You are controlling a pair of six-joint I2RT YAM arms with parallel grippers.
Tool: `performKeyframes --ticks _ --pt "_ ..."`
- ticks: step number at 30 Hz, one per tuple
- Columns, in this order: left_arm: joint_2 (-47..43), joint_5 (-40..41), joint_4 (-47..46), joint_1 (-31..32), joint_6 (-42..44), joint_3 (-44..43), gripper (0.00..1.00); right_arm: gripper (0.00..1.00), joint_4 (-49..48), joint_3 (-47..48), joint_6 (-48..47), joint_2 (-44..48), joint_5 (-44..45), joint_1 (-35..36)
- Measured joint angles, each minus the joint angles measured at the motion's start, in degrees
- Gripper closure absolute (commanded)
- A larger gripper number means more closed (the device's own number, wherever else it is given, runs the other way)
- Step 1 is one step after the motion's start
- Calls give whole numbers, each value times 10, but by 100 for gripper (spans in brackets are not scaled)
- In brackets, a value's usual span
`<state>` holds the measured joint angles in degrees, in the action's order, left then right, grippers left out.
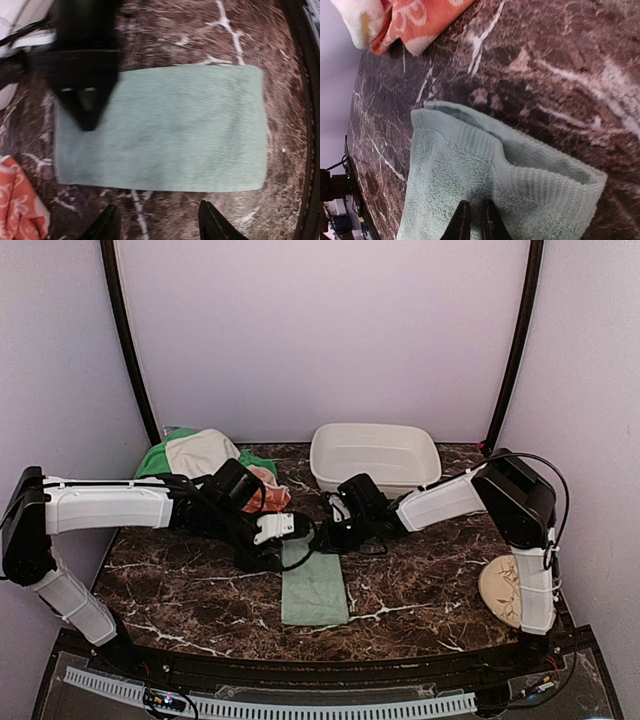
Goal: Roll the towels
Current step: Roll the towel at the center of the board.
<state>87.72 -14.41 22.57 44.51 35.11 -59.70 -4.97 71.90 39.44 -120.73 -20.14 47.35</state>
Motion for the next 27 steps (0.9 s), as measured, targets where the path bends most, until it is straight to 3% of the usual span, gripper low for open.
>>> performKeyframes --ticks 7,18,23,25,27 --pt "11 -8 23 118 29 28 47 93 -26 -4 41 1 96 -1" --pt "46 20 -22 158 34 67 52 90 -23 -3 72 9 217 25" --pt "77 56 -54 162 34 81 58 66 -25 -22 72 32 232 26" --pt "84 62 -63 162 33 84 61 53 -47 -67 55 71 245 28" --pt "86 66 -69 162 32 84 67 47 -66 -119 34 123 267 30"
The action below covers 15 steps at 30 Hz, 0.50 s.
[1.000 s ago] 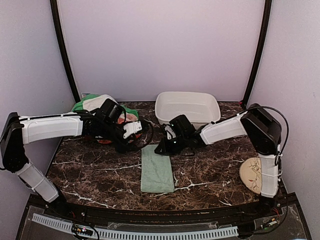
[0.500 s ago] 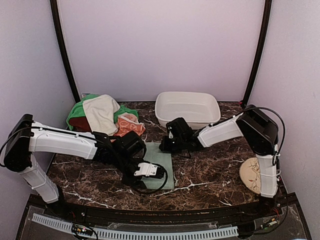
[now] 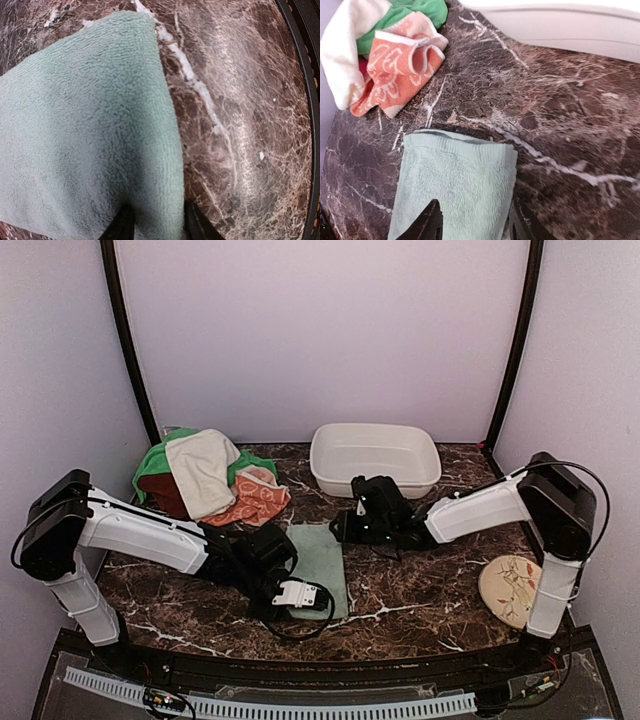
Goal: Roll the towels
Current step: Roll the towel at the center of the board.
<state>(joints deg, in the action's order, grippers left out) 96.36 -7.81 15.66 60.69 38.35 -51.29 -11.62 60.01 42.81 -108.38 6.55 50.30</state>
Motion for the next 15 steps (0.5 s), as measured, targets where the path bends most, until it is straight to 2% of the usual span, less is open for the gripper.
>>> performKeyframes --ticks 2,6,10,13,15 --pt "3 6 -9 0 -1 1 73 44 -16 -45 -32 58 23 3" --pt "6 6 -19 -5 -10 1 84 46 -56 -131 -144 190 51 15" --pt "6 -26 -9 -33 -16 -5 86 49 -68 -211 -272 303 62 56" --pt "5 -59 14 -69 -17 -14 86 50 -54 -254 -333 352 79 104" --pt "4 -81 30 -90 -17 -21 86 38 -44 -279 -358 373 97 144"
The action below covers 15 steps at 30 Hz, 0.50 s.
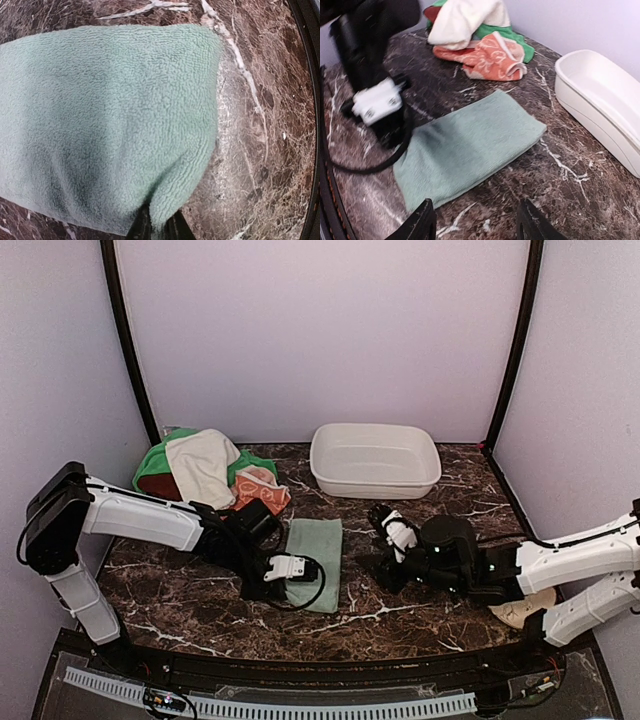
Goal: Roll the towels
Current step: Roll the towel at the center of the board.
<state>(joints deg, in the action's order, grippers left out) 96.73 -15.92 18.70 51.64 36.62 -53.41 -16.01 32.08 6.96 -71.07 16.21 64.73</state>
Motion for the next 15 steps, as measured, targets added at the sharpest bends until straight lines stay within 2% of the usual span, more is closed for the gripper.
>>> performKeyframes --ticks 3,4,8,12,15 --pt "1 -30 27 -17 0 -14 86 38 5 -21 -39 8 33 55" --pt "4 -40 38 -19 0 -22 86 38 9 -21 -51 -3 41 108" --pt "36 -78 70 -28 0 -61 86 39 31 34 -121 -107 87 214" --pt "49 -108 94 -44 0 -68 86 39 34 82 -207 -205 121 259" --pt "55 -123 115 -56 0 -79 86 40 15 86 -272 -242 140 261"
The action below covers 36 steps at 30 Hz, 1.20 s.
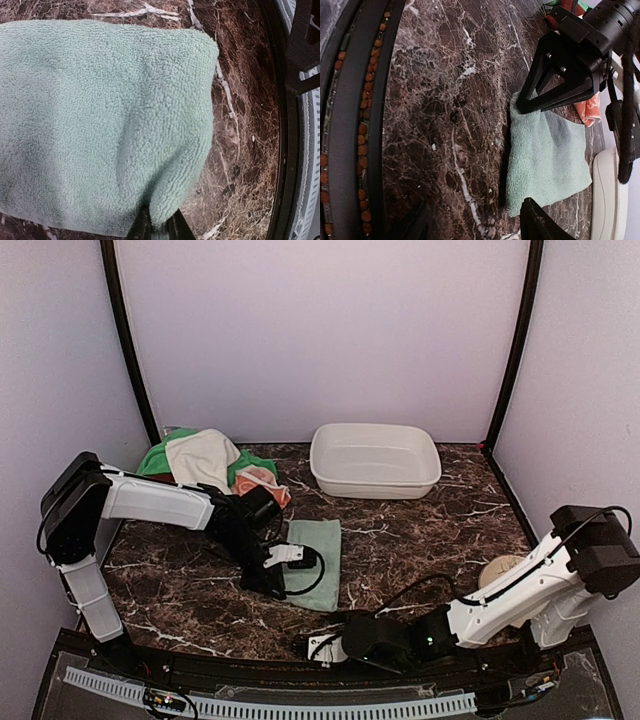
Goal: Roll the towels
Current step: Roll the towel at the center of the board.
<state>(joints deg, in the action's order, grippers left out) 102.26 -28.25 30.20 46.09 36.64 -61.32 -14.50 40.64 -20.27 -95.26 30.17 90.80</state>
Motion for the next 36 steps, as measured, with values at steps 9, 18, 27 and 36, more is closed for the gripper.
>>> performKeyframes --ticks 9,18,27,36 --pt "42 -41 42 -18 3 -36 87 49 -98 9 -113 -60 10 -53" --pt "57 -69 80 -37 9 -60 86 52 -142 22 -133 -101 -24 -98" --pt "66 -83 105 -39 20 -67 86 62 -151 26 -111 -126 -52 -124" --pt "87 -89 126 -45 30 -91 78 94 -163 40 -80 -146 -86 -150"
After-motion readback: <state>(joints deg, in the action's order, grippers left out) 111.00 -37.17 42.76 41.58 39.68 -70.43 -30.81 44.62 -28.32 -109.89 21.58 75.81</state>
